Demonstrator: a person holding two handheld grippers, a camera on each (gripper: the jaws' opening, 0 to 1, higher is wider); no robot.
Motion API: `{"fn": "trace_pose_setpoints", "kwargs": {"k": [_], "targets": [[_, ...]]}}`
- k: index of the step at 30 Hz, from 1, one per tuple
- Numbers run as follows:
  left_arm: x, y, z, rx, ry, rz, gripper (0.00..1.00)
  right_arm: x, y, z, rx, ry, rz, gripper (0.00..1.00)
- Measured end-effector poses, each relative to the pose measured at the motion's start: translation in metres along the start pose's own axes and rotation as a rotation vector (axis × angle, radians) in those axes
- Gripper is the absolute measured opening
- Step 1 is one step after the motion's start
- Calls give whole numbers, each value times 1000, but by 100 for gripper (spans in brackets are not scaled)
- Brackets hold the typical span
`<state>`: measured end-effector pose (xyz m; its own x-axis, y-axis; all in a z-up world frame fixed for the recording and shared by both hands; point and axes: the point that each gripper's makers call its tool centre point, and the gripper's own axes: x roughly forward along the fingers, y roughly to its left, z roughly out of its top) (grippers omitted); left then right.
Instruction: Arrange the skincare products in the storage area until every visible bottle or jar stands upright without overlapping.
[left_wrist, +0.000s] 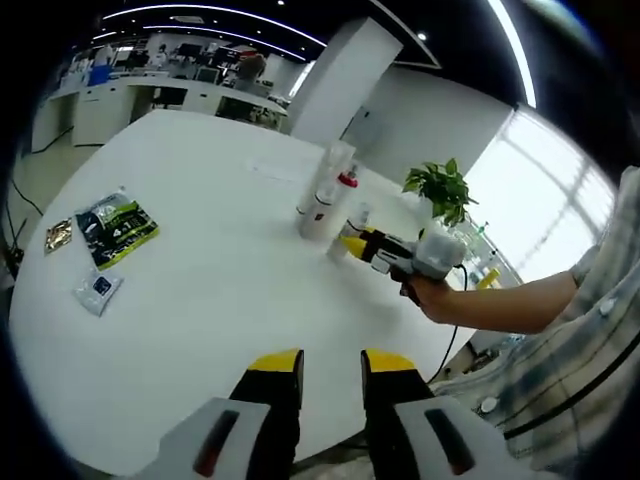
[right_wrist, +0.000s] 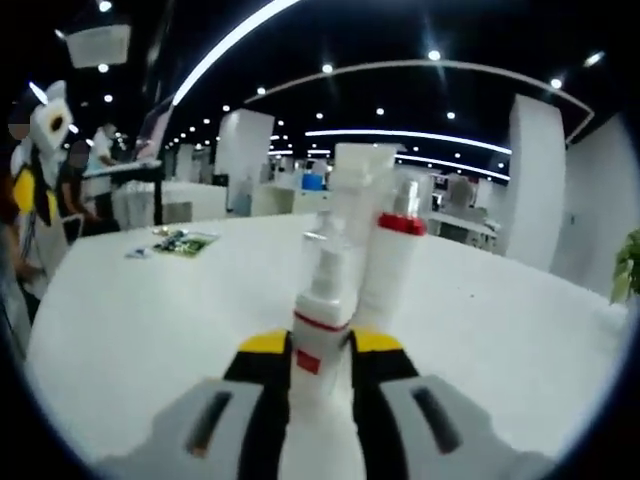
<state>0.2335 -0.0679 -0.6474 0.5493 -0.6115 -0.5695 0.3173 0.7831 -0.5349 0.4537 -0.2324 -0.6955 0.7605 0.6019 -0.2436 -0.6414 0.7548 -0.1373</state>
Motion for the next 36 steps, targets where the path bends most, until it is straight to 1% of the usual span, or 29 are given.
{"fn": "trace_pose_setpoints", "kwargs": {"k": [4,9,12,13,14,15,16,17,18,20,25,32,36], "targets": [[-1,1,1,-2,-2,1,23,5,-9,-1,19,15,-39,20],[-5,4,1,-6,-4,12,23,11,-14,-1,45,20,-51,20],[-8,8,-1,-16,-7,23,23,14,-18,-1,52,30,-70,20],[-8,8,-1,-16,-7,24,23,15,-21,-2,58,36,-80,20],[-9,8,-2,-17,-6,25,23,15,-22,-4,68,43,-88,17],[-9,8,-2,-18,-4,27,23,15,-25,-15,50,105,-101,17],[-10,8,-3,-18,-4,29,23,15,-27,-23,25,150,-109,17],[-10,8,-3,-20,-4,29,23,15,-26,-25,39,145,-109,17],[-11,8,-3,-21,-4,29,23,16,-24,-21,119,99,-105,16],[-12,8,-2,-19,-7,32,23,15,-25,-21,95,111,-111,16],[-12,12,-3,-23,-6,37,23,15,-25,-21,107,111,-117,17],[-11,12,-5,-33,-5,35,23,15,-29,-23,134,126,-154,16],[-10,11,-6,-35,-5,31,23,18,-31,-24,169,141,-182,17]]}}
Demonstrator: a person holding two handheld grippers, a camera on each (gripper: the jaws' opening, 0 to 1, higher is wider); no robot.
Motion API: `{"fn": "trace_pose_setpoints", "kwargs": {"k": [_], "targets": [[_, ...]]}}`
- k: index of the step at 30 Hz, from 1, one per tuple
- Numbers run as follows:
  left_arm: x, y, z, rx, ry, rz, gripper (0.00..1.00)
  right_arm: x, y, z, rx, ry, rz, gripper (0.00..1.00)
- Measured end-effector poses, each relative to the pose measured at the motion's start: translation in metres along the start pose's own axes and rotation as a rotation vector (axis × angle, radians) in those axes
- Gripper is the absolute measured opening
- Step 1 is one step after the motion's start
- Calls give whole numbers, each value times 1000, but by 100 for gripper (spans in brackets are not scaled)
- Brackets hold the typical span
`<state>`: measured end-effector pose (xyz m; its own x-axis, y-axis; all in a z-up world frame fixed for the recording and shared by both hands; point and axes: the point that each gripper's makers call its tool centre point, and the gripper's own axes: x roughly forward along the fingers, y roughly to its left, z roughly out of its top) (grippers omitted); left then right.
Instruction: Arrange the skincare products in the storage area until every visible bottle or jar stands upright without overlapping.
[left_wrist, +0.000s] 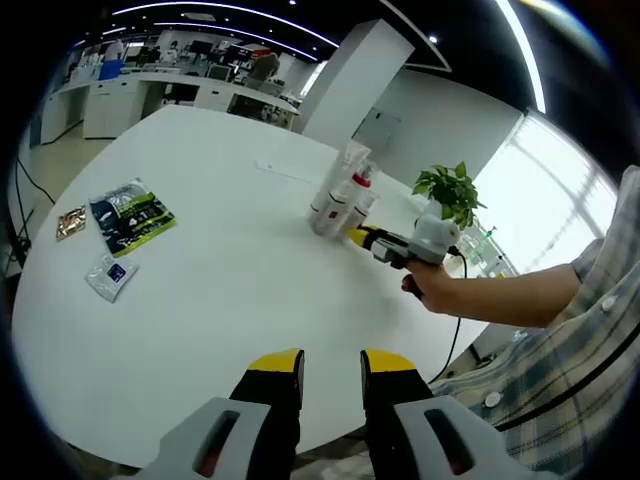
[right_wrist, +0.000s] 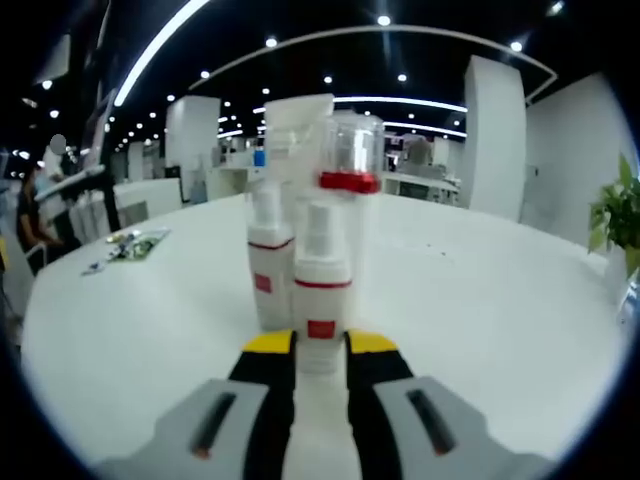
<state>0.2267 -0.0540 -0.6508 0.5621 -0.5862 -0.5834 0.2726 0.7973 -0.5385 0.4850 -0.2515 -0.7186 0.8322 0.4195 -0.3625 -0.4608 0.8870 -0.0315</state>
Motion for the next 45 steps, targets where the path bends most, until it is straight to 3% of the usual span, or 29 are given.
{"fn": "trace_pose_setpoints", "kwargs": {"k": [5,9,19,45], "targets": [[0,2,0,-3,1,2,23,2,-1,-6,88,37,-8,17],[-2,4,0,-6,-1,7,23,0,3,-3,85,26,9,21],[0,4,-1,-5,1,5,23,-5,8,-3,119,37,12,18],[0,6,-6,-18,3,6,23,-1,0,8,130,37,-12,16]]}}
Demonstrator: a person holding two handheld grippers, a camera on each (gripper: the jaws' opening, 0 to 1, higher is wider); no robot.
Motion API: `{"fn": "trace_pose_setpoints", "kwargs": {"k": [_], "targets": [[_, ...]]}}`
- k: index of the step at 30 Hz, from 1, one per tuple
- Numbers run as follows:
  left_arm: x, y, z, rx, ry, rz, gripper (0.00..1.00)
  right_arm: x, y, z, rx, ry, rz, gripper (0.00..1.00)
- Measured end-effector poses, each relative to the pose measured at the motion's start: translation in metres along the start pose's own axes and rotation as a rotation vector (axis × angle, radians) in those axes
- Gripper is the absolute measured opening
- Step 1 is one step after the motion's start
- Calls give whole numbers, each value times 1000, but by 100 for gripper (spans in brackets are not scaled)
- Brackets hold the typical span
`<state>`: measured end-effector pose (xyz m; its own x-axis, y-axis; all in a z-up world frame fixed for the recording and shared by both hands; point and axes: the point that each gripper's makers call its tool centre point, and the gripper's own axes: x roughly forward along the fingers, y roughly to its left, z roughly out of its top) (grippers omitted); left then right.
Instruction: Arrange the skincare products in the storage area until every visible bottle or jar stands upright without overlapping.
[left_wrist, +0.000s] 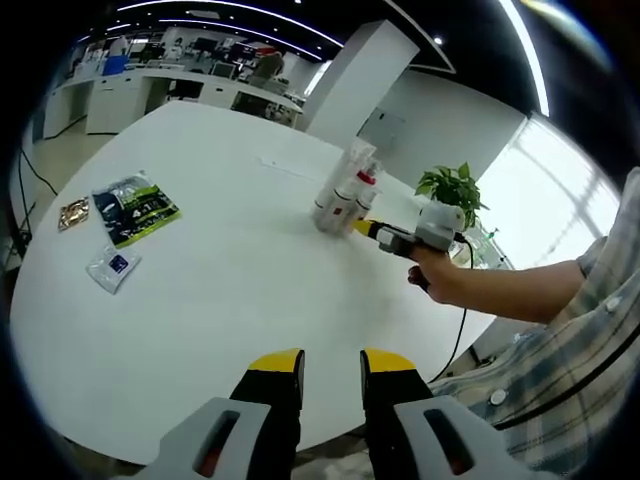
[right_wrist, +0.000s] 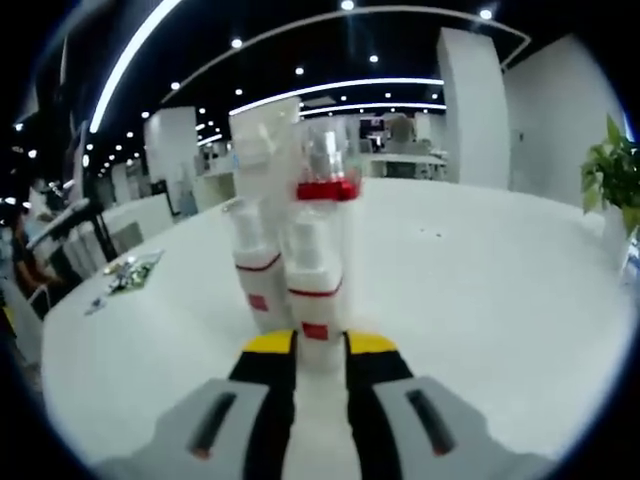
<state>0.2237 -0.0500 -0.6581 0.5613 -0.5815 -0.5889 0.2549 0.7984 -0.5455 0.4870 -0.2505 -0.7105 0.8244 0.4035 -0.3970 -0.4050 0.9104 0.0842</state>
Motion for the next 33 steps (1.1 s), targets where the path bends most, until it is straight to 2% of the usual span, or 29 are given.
{"fn": "trace_pose_setpoints", "kwargs": {"k": [33], "targets": [[-9,5,-1,-9,-20,11,23,3,0,3,38,14,-7,17]]}}
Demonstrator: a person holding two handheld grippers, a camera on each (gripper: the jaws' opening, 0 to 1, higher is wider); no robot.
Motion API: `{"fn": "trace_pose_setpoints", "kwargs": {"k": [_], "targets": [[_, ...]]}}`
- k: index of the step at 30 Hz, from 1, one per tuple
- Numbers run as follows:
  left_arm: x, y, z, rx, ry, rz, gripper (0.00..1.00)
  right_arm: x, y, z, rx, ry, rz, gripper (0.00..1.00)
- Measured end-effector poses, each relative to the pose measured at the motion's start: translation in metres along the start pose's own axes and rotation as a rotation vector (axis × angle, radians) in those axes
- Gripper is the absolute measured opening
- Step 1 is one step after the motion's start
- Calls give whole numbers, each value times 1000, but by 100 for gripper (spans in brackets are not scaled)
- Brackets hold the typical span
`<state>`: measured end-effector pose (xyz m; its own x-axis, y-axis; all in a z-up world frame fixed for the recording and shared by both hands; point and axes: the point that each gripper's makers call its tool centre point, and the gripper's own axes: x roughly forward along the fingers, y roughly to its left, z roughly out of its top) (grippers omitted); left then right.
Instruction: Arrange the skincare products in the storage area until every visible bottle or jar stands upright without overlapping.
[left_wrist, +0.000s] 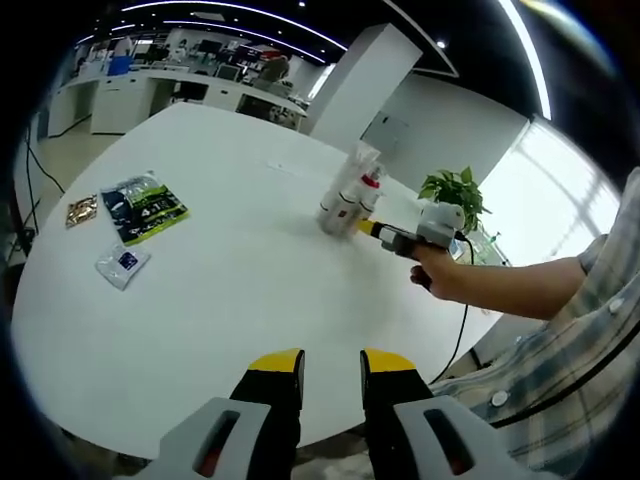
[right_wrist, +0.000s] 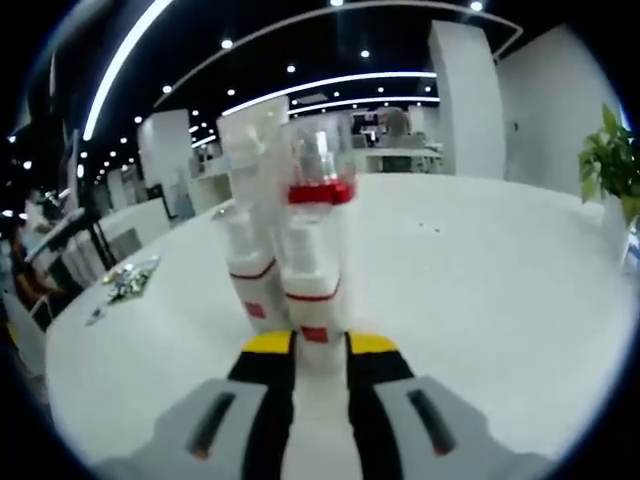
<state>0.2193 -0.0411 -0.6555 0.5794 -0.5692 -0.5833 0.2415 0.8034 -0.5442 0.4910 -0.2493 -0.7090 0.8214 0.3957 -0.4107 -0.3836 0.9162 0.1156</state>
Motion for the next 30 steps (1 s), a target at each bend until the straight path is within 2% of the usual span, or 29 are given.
{"fn": "trace_pose_setpoints", "kwargs": {"k": [12,16,18,21,24,30], "targets": [[-1,5,-3,-7,9,4,23,-6,4,-2,19,10,8,22],[2,12,2,-20,9,9,23,-18,13,-2,73,-2,44,42],[3,16,5,-20,9,11,23,-23,17,-2,69,0,55,42],[5,23,13,-18,5,17,23,-33,20,-3,87,8,60,44],[9,34,23,-27,-5,30,23,-44,22,-7,126,34,57,49],[16,72,43,-45,-14,97,25,-69,24,-12,136,47,52,50]]}}
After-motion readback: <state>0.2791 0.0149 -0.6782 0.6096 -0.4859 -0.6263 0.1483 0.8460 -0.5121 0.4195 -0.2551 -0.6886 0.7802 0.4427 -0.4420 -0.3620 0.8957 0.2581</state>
